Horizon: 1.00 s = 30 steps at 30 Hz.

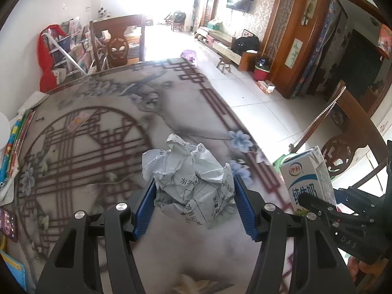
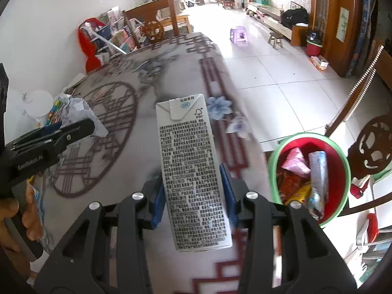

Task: Collect trash
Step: 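Carry the crumpled paper and milk carton over the red bucket with both tools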

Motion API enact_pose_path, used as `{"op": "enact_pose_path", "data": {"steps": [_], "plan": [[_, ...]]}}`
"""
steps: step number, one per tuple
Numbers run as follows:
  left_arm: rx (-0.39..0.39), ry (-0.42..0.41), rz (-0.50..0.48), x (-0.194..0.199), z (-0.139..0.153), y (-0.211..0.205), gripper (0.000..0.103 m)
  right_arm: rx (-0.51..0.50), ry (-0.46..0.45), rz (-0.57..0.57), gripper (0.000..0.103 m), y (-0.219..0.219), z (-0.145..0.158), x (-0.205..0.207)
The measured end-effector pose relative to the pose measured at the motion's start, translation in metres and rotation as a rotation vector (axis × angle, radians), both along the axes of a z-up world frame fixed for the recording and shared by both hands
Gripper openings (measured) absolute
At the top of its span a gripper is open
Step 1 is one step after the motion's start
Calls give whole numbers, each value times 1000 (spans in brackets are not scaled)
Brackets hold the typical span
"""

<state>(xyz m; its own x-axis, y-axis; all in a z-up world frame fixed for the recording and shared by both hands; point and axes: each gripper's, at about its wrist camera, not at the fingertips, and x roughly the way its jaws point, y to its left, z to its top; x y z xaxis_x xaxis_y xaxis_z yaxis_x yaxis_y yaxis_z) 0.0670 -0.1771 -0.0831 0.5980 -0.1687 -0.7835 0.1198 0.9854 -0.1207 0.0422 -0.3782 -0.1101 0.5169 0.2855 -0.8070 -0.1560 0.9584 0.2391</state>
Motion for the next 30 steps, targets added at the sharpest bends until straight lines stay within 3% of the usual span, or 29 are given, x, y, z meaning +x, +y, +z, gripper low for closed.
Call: {"op": "enact_pose_path", "data": {"steps": [10, 21, 30], "plan": [[1, -3, -68, 9, 1, -81, 57, 7, -2, -70, 40, -75, -4, 1], [-18, 29, -228, 25, -3, -184, 57, 62, 41, -237, 40, -169, -23, -1], [-20, 57, -300, 46, -12, -230, 57, 80, 60, -323, 40, -214, -33, 5]]}}
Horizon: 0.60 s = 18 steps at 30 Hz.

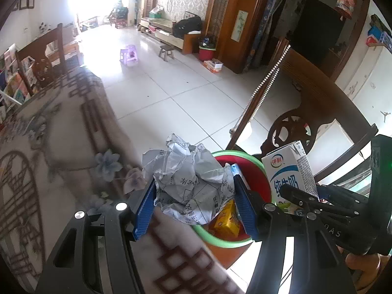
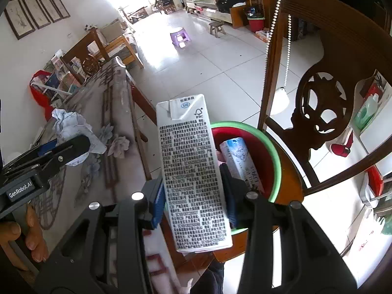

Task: Collect trash
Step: 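Carry the crumpled paper and milk carton over the red bucket with both tools, then open both tools to drop the paper and carton into the bucket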

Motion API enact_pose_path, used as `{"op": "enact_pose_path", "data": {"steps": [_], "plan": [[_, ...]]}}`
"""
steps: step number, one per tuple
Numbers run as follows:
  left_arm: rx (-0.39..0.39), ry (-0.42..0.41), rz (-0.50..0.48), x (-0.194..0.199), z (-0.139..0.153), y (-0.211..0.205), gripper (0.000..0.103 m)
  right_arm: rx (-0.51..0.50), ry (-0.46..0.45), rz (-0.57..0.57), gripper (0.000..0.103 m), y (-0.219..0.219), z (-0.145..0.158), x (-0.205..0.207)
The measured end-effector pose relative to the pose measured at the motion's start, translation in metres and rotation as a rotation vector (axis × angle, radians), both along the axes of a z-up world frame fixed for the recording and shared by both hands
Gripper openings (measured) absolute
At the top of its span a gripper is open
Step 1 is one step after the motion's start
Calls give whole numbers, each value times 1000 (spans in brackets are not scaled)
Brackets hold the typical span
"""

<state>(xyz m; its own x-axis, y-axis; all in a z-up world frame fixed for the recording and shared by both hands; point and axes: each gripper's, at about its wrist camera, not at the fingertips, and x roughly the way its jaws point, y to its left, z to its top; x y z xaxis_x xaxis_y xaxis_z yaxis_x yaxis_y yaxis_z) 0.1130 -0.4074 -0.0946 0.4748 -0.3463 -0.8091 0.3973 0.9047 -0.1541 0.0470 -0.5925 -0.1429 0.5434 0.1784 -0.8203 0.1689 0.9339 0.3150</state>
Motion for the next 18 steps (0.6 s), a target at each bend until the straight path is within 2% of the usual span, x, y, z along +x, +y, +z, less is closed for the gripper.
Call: {"op": "enact_pose_path", "data": {"steps": [12, 14, 16, 17, 18], "plan": [[-7, 30, -44, 15, -10, -25, 57, -3, 35, -12, 40, -11, -12, 16], [-11, 31, -45, 17, -10, -25, 60, -1, 42, -13, 40, -11, -15, 18], [-17, 27, -45, 20, -9, -26, 66, -4, 52, -16, 47, -11, -17, 19], [-18, 24, -44, 21, -9, -26, 66, -5, 51, -22, 57, -10, -16, 19], [-21, 19, -44, 22, -7, -26, 67, -6, 45, -28, 61, -11, -15, 19]]}}
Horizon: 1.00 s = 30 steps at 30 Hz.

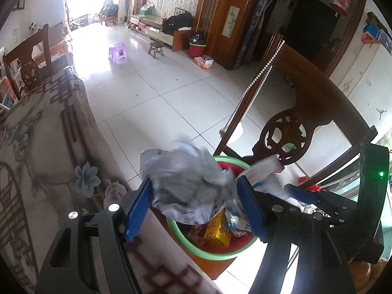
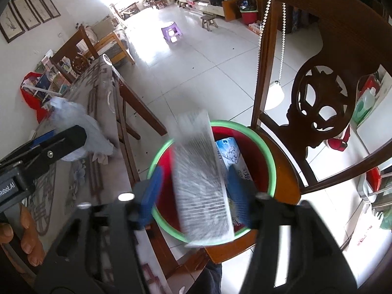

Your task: Collect trash

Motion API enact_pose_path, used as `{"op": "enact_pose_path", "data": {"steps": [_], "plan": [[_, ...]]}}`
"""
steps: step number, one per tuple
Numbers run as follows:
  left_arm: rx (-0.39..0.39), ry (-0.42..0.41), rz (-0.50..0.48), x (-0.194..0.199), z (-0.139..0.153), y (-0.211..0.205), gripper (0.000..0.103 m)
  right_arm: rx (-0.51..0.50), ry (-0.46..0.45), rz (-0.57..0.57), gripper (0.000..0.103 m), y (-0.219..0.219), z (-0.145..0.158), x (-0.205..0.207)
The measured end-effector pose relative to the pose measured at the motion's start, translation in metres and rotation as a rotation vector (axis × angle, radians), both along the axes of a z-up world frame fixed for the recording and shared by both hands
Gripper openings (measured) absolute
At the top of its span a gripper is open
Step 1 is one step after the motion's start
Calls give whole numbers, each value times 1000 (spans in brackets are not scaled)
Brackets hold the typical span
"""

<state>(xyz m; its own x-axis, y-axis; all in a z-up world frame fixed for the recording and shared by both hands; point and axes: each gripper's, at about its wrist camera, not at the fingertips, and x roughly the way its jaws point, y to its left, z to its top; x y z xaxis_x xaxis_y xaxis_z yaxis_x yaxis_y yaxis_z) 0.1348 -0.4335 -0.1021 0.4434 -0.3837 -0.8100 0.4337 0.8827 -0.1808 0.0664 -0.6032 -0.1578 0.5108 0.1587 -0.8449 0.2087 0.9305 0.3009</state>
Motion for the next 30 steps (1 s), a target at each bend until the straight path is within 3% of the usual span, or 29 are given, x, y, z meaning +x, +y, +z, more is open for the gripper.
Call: {"op": "enact_pose_path", "data": {"steps": [7, 13, 17, 21, 30], "plan": [[-14, -47, 18, 0, 12, 9, 85, -17, -17, -9, 69, 4, 8, -1], [-31, -120, 80, -6, 33, 39, 95, -84, -85, 11, 83, 26, 31, -6], [-62, -148, 143, -10, 46, 71, 95, -144, -154, 51, 91, 51, 52, -11], [-108, -179, 195, -21, 59, 109, 95, -132, -219, 78, 98, 80, 69, -14], [-114, -348, 327, -52, 90, 204, 95, -133, -366, 84, 98, 160, 100, -29]]}}
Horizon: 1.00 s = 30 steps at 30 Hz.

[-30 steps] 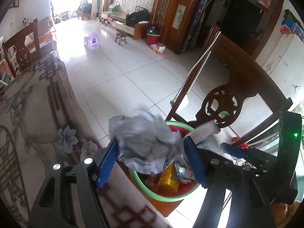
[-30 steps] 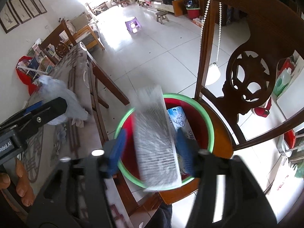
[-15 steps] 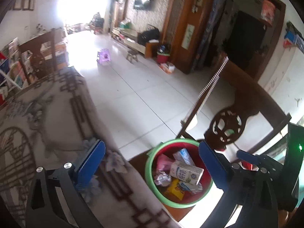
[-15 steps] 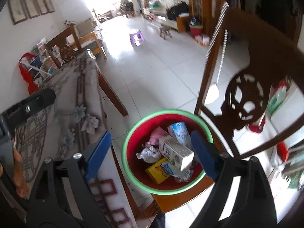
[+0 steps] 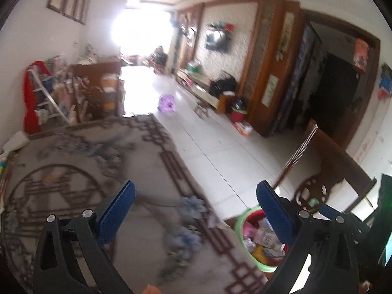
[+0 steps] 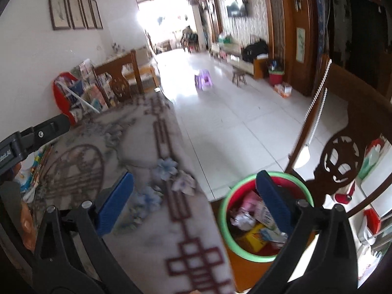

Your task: Collect trash

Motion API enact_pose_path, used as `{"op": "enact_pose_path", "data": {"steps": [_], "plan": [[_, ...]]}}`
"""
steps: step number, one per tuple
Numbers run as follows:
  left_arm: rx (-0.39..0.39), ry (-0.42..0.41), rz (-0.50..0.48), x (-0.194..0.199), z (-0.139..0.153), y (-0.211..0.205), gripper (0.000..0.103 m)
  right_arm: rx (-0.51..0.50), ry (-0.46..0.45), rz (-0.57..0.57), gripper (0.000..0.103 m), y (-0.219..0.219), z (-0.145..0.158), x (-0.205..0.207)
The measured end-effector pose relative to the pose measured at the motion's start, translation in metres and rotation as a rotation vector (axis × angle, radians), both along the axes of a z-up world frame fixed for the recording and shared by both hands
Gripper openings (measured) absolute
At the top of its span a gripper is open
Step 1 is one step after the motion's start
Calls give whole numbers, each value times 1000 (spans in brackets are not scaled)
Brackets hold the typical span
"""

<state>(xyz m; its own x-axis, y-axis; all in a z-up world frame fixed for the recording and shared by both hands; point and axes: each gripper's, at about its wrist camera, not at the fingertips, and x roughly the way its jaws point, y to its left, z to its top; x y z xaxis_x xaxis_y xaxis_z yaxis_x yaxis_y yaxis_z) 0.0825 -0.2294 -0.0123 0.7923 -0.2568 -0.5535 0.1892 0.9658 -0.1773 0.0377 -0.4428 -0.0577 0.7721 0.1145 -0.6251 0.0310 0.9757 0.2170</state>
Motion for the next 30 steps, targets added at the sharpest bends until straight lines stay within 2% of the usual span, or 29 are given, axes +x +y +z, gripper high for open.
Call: {"op": "enact_pose_path", "data": {"steps": [4, 7, 11, 15, 21, 27, 30], "plan": [[0, -107, 70, -17, 9, 41, 95, 8, -181, -102, 98, 31, 18, -23], [58, -183, 127, -29, 11, 66, 95, -5, -204, -130, 98, 54, 20, -29], [125, -207, 187, -43, 12, 99, 95, -28, -220, -116, 98, 90, 22, -36], [152, -238, 270, -63, 16, 130, 95, -88, -335, -64, 98, 132, 27, -54], [115, -176, 270, -70, 17, 171, 95, -151, -300, -38, 98, 175, 30, -63], [92, -121, 262, -79, 13, 188, 95, -162, -271, -54, 98, 188, 28, -68], [70, -96, 222, -81, 8, 193, 95, -175, -248, -57, 98, 196, 25, -68]]}}
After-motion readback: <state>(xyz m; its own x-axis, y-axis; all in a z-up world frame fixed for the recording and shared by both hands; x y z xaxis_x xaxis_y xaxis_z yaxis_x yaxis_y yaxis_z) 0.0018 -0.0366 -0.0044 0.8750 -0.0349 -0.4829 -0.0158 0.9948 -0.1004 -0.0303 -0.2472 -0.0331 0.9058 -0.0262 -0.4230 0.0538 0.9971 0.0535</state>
